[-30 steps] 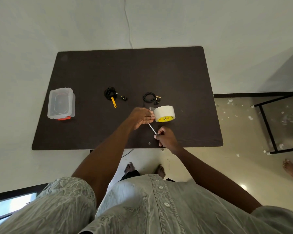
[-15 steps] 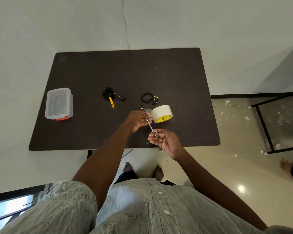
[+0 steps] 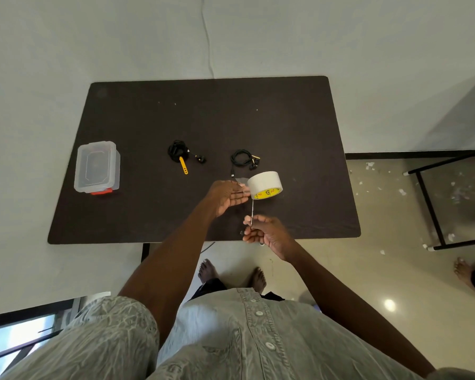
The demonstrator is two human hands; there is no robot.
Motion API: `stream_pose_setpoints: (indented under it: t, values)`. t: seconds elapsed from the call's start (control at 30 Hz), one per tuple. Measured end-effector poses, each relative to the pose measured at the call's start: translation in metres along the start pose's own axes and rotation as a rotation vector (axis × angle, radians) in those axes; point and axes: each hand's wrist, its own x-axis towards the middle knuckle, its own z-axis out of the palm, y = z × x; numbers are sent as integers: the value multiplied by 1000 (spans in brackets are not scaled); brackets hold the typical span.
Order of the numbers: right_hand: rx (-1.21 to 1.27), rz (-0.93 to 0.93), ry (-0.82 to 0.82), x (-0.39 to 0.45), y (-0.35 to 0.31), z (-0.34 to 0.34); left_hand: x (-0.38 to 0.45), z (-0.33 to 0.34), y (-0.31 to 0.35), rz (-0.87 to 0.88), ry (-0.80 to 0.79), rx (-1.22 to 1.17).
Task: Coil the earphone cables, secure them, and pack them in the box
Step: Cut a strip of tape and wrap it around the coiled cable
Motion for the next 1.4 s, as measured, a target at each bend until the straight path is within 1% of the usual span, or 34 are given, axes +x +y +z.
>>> stream_pose_setpoints:
  t: [0.13, 0.3, 0.53, 0.87, 1.4]
  values:
    - [-59, 6, -90, 5, -2, -3, 2, -1, 2, -1, 3, 10]
    - [-91, 19, -114, 12, -5, -9, 3, -1, 4, -13, -2, -3]
    - [7, 40, -179, 27, -9, -14, 3, -1, 4, -10, -13, -19]
    - [-33, 46, -192, 38, -10, -23, 7, 3, 8, -43, 18, -3]
    - [16, 4, -185, 42, -11, -28, 6, 8, 11, -70, 27, -40]
